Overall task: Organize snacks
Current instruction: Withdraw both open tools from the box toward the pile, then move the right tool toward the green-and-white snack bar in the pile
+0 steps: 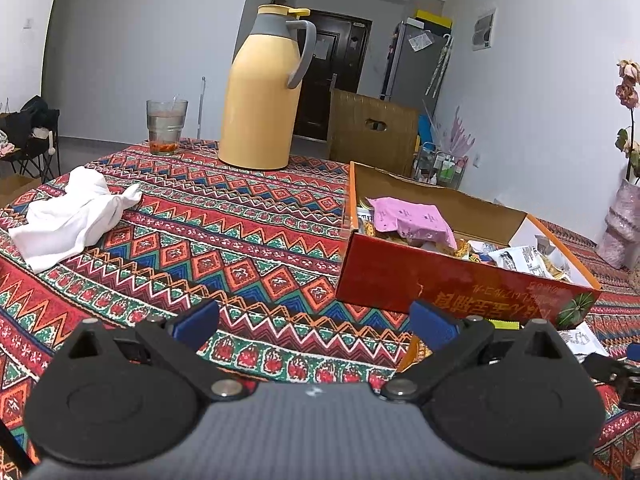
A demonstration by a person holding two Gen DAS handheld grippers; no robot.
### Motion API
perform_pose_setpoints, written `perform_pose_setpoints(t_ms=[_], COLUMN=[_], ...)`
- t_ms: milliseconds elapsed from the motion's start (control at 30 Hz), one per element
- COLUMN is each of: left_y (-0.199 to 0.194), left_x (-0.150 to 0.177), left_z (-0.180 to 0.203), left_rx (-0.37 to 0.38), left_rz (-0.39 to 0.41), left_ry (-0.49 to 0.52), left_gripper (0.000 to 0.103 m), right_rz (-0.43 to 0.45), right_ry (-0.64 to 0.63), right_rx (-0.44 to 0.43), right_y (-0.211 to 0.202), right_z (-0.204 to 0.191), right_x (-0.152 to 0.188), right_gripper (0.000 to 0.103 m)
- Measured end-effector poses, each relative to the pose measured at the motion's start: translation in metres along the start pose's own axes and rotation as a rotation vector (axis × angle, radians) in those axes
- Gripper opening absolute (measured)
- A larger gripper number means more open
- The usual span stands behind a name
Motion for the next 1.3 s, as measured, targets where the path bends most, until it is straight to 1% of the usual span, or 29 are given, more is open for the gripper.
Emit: perform_pose_setpoints(t_ms=[267, 367, 400, 433, 500, 567, 633, 700, 800, 1100, 1300], left_y=[0.0, 0.0, 0.0, 0.0, 0.001, 0.0, 0.001, 0.001, 0.002, 0.003, 0.002], left_x=[0.0, 0.0, 0.0, 0.0, 0.0, 0.0, 0.0, 0.001, 0.001, 0.002, 0.001], left_z=[-0.001, -0.002, -0.003, -0.003, -0.003, -0.003, -0.003, -0.003, -0.003, -0.003, -0.005], left_rx=[0.011, 0.011, 0.012, 0.012, 0.014, 0.014, 0.012, 0.011, 0.01, 0.016, 0.009], left_rz=[-0.005, -0.011, -0.012, -0.013, -0.014, -0.014, -0.015, -0.018, -0.023, -0.033, -0.033], left_ry=[-0.018, -0.024, -0.026, -0.027, -0.028, -0.027, -0.028, -0.029, -0.03, -0.038, -0.047], left_gripper=[0.103, 0.103, 0.103, 0.103, 0.103, 0.103, 0.103, 0.103, 0.103, 0.103, 0.103], right_rz=[-0.046, -0.051, -0.056, -0.061, -0.072, -0.086, -0.089, -0.085, -0.099, -0.154, -0.16], right_ry=[-0.013, -0.035, -0.044, -0.052, -0.066, -0.068, -0.068, -0.068, -0.05, 0.064, 0.078], right_rx=[-0.006, -0.011, -0.015, -0.016, -0.02, -0.039, -0.061, -0.081, -0.097, -0.132, -0.12], right_y=[0.017, 0.02, 0.022, 0.022, 0.025, 0.028, 0.029, 0.029, 0.03, 0.009, 0.009], right_z=[-0.022, -0.031, -0.034, -0.036, -0.04, -0.045, -0.049, -0.054, -0.059, -0.057, -0.062], right_x=[-0.006, -0.007, -0.006, -0.005, -0.004, -0.003, -0.003, -0.004, -0.003, 0.017, 0.014], right_gripper=[0.103, 0.099, 0.096, 0.091, 0.087, 0.084, 0.079, 0.078, 0.063, 0.061, 0.059])
Point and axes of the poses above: each gripper's, at about its wrist camera, not at the fingertips, and y roughly the way its jaws point, z to its right, x to its underside, the point moved 5 cm from there along y, roughly the way its jaws point, and after that the axes turned 7 degrees about z, right-handed, at the moved point
